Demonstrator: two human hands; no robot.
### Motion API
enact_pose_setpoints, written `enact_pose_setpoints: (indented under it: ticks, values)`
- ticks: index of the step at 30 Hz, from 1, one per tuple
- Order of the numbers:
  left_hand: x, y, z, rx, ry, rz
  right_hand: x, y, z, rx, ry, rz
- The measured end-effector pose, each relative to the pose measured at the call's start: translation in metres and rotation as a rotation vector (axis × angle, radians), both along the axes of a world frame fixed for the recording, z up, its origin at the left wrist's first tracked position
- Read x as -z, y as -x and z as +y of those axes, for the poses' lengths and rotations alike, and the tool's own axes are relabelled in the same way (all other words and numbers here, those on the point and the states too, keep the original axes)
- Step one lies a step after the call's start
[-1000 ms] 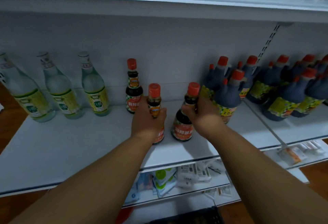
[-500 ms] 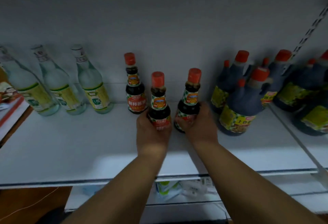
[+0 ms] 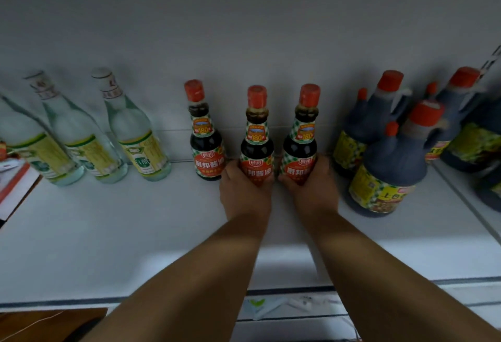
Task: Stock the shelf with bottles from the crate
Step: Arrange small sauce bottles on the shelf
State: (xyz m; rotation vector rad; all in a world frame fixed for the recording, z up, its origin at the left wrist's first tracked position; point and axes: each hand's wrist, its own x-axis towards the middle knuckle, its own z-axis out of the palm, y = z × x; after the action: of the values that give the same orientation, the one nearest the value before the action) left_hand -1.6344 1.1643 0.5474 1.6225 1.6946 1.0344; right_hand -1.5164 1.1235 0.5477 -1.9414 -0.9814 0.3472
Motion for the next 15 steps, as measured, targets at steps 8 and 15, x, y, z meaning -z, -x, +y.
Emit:
enact_pose_setpoints:
  ticks: [8,15]
  values:
    - [0.004,-0.008,0.006,-0.020,-0.009,0.003,0.007,-0.003,0.012,0.073,-0.011,-0.038]
    - [0.002,-0.013,0.015,-0.075,0.032,0.048,0.004,-0.007,0.021,0.112,0.009,0.041]
